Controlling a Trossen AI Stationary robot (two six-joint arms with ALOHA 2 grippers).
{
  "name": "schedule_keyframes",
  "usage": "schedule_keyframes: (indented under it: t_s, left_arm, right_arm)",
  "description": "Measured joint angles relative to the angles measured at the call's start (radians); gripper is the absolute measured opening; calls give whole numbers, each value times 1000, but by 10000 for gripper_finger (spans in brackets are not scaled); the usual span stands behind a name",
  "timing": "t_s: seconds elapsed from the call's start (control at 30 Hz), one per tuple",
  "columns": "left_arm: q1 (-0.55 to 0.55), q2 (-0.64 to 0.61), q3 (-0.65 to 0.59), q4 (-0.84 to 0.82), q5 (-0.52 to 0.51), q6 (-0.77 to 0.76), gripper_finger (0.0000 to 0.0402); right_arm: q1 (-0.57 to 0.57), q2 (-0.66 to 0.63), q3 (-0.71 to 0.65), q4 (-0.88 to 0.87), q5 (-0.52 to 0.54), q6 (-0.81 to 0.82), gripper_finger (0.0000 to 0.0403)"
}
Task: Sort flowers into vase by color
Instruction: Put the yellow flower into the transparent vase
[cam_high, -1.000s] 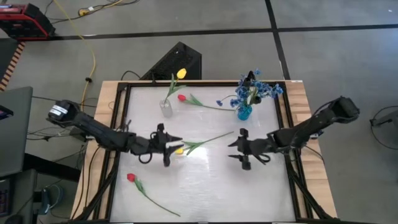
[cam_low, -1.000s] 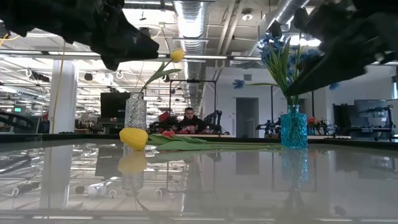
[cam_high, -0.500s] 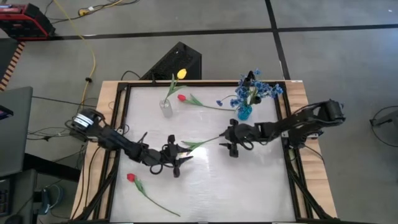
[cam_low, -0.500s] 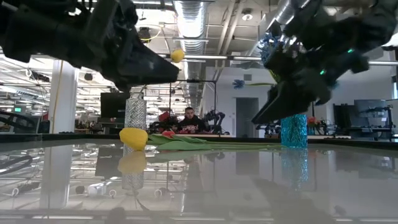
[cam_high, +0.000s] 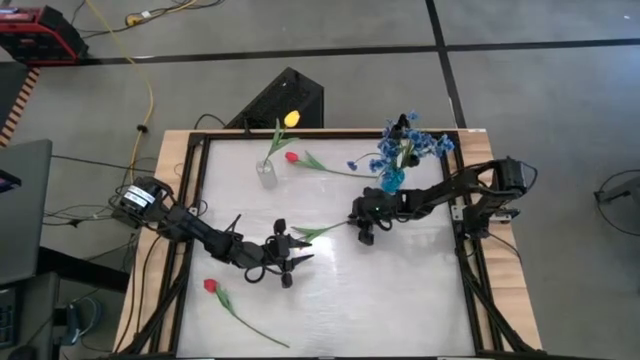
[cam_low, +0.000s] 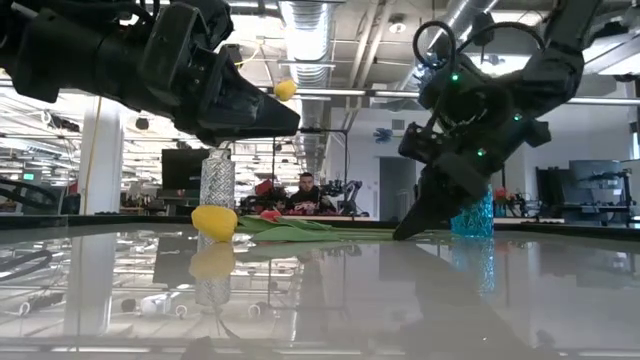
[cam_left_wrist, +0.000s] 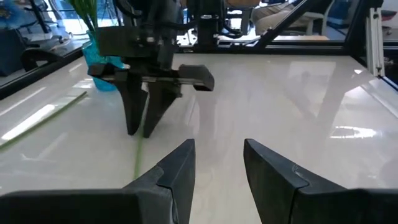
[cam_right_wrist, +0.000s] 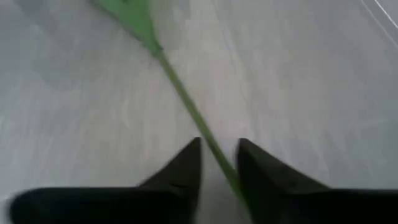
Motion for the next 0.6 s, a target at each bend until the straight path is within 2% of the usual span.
schedule_keyframes:
  t_s: [0.1,0.13,0.3,0.43,0.5,0.6]
  left_arm:
    - [-1,0,0,2,3,1,126]
    - [-1,0,0,9,3,1,126]
    - [-5,-2,0,136,33,43,126]
    - [-15,-21,0,158,70,96,126]
    - [-20,-21,0,158,72,98,126]
    - [-26,-21,-1,158,108,77,126]
  right_arm:
    - [20,-15,2,-58,6,43,36]
    - [32,-25,2,-80,10,48,22]
    - [87,-115,-5,-191,9,110,23]
    - [150,-223,-34,-255,47,112,17]
    - [169,-280,-83,-205,59,108,17]
    - [168,-367,-177,-38,49,145,17]
